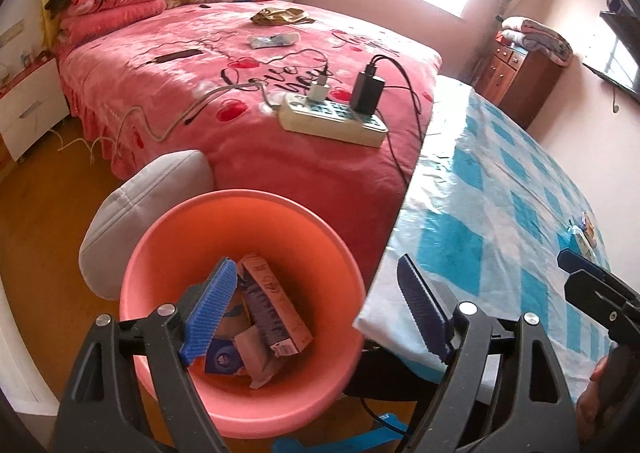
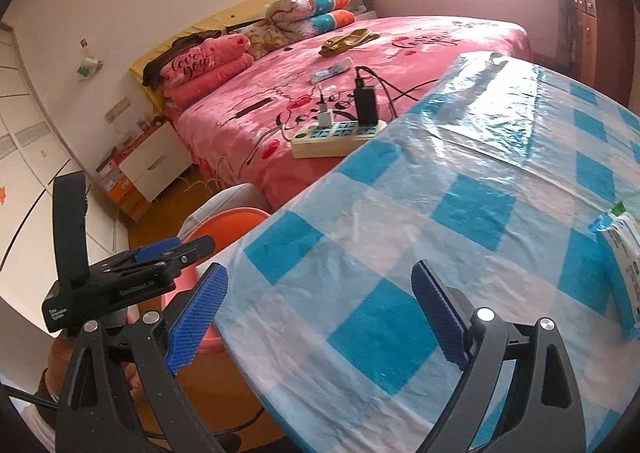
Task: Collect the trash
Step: 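Move both open tools back over the table toward the remaining packs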
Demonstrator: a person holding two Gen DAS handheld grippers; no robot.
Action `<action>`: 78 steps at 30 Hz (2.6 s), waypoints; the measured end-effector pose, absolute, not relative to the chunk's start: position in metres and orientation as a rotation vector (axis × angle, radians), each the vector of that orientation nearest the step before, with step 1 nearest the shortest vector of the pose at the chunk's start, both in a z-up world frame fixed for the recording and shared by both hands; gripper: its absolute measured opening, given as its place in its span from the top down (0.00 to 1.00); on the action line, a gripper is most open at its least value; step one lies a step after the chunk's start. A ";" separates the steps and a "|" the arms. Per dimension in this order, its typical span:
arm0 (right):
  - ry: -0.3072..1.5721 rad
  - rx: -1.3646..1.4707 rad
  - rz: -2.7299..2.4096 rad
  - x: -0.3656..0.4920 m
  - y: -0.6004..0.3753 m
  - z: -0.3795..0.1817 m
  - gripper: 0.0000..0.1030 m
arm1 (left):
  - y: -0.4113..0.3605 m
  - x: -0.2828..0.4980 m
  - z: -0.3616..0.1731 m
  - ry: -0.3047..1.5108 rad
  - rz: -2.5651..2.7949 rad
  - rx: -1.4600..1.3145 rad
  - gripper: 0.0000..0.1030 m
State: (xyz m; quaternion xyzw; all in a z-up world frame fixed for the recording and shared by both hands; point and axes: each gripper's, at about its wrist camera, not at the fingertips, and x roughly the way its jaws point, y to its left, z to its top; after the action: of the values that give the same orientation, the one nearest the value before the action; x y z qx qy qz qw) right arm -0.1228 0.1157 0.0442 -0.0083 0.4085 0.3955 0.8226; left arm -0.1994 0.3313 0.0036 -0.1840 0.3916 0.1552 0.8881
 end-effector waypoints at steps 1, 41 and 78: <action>0.866 -0.014 0.836 -0.123 0.113 0.044 0.09 | 0.329 -0.199 0.005 0.813 0.319 -0.379 0.18; 0.801 0.050 0.651 -0.125 0.010 0.043 0.09 | 0.231 -0.171 0.024 0.848 0.142 -0.255 0.16; 0.763 0.238 0.192 -0.075 -0.205 0.029 0.09 | 0.067 -0.084 0.031 0.942 -0.230 -0.256 0.16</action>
State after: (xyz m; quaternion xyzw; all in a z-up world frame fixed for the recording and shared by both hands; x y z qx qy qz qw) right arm -0.0747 -0.2054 0.0290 0.1155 0.3707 0.0935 0.9168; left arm -0.0835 0.0669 0.0309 -0.1225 0.4515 -0.1101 0.8770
